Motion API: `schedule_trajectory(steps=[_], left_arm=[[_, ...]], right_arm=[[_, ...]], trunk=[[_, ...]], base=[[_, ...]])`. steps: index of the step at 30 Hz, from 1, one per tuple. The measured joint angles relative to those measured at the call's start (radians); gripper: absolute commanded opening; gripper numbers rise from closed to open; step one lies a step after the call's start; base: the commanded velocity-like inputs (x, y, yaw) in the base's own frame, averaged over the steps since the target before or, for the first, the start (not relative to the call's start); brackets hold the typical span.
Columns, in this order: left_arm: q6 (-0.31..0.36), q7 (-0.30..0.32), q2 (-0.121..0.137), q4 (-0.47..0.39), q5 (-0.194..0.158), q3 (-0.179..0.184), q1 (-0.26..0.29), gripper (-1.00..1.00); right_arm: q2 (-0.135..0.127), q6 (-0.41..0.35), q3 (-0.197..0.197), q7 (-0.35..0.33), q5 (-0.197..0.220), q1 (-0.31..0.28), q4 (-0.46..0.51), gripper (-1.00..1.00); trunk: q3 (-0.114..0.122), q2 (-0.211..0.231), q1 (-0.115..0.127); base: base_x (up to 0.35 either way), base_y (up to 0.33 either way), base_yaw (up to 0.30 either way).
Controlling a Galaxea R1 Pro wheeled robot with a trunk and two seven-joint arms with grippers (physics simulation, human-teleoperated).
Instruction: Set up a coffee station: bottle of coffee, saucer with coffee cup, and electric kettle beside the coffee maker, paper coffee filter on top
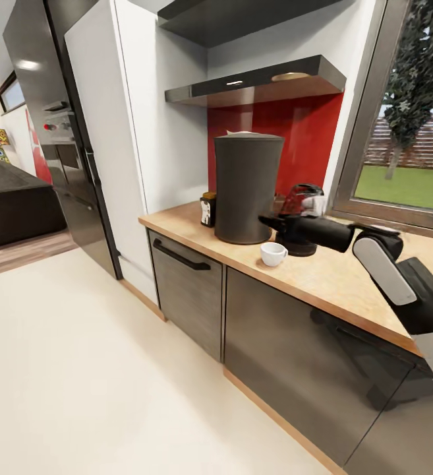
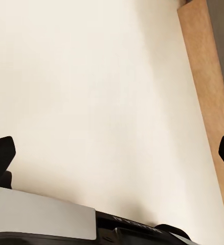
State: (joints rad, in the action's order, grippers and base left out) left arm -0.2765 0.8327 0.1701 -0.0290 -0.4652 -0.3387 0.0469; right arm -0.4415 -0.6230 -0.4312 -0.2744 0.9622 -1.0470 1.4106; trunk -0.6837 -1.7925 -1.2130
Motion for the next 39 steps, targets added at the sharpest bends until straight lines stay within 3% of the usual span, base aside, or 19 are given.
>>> schedule_trajectory(steps=[4,8,10,11,12,13,15,18,19,20,21,23,31,35,37,39], left_arm=[[0.0,0.0,0.0,0.0,0.0,0.0,0.0,1.0],[0.0,0.001,0.0,0.0,0.0,0.0,0.0,1.0],[0.0,0.002,0.0,0.0,0.0,0.0,0.0,1.0],[0.0,0.002,0.0,0.0,0.0,0.0,0.0,1.0],[0.0,0.003,0.0,0.0,0.0,0.0,0.0,1.0],[0.0,0.003,0.0,0.0,0.0,0.0,0.0,1.0],[0.0,0.003,0.0,0.0,0.0,0.0,0.0,1.0],[0.0,0.004,0.0,0.0,0.0,-0.001,0.0,1.0],[0.0,0.004,0.0,0.0,0.0,-0.001,0.0,1.0],[0.0,0.004,0.0,0.0,0.0,-0.002,0.0,1.0],[0.0,0.004,0.0,0.0,0.0,-0.002,0.0,1.0],[0.0,0.004,0.0,0.0,0.0,-0.002,0.0,1.0],[0.0,0.001,-0.001,0.0,-0.002,-0.007,0.0,1.0],[0.001,0.0,-0.001,0.0,-0.004,-0.005,0.0,1.0],[0.013,0.0,-0.001,0.0,-0.017,-0.006,0.0,1.0],[0.021,0.0,-0.001,0.0,-0.024,-0.008,0.0,1.0]], right_arm=[[0.072,0.002,-0.038,0.049,0.009,0.066,0.029,1.0],[0.12,0.007,-0.096,0.071,0.009,0.131,0.05,1.0],[0.14,0.037,-0.157,0.082,0.007,0.176,0.06,1.0],[0.155,0.192,-0.25,0.169,0.0,0.243,0.066,1.0],[0.156,0.247,-0.4,0.202,0.003,0.276,0.067,1.0],[0.156,0.27,-0.397,0.215,0.002,0.288,0.067,1.0],[0.155,0.309,-0.429,0.231,0.002,0.315,0.065,1.0],[0.143,0.361,-0.464,0.236,-0.002,0.449,0.044,1.0],[0.132,0.38,-0.472,0.223,-0.003,0.498,0.024,1.0],[0.116,0.467,-0.48,0.156,-0.007,0.564,-0.055,1.0],[0.112,0.499,-0.483,0.129,-0.008,0.584,-0.096,1.0],[0.106,0.612,-0.502,-0.025,-0.033,0.631,-0.313,1.0],[0.111,0.776,-0.565,-0.265,-0.052,0.677,-0.796,1.0],[0.111,0.799,-0.569,-0.348,-0.048,0.702,-0.95,1.0],[0.111,0.838,-0.572,-0.409,-0.049,0.711,-1.094,1.0],[0.112,0.843,-0.572,-0.416,-0.048,0.711,-1.12,1.0]], trunk=[[0.0,0.0,0.0],[0.0,0.0,0.0],[0.0,0.0,0.0],[0.0,0.0,0.0],[0.0,0.0,0.0],[0.0,0.0,0.0],[0.0,0.0,0.0],[0.0,0.0,0.0],[0.0,0.0,0.0],[0.0,0.0,0.0],[0.0,0.0,0.0],[0.0,0.0,0.0],[0.0,0.0,0.0],[0.0,0.0,0.0],[0.0,0.0,0.0],[0.0,0.0,0.0]], base=[[0.0,0.0,0.0],[0.0,0.0,0.0],[0.0,0.0,0.0],[0.0,0.0,0.0],[0.0,0.0,0.0],[0.0,0.0,0.0],[0.0,0.0,0.0],[0.0,0.0,0.0],[0.0,0.0,0.0],[0.0,0.0,0.0],[0.0,0.0,0.0],[0.0,0.0,0.0],[0.0,0.0,0.0],[0.0,0.0,0.0],[0.0,0.0,0.0],[0.0,0.0,0.0]])
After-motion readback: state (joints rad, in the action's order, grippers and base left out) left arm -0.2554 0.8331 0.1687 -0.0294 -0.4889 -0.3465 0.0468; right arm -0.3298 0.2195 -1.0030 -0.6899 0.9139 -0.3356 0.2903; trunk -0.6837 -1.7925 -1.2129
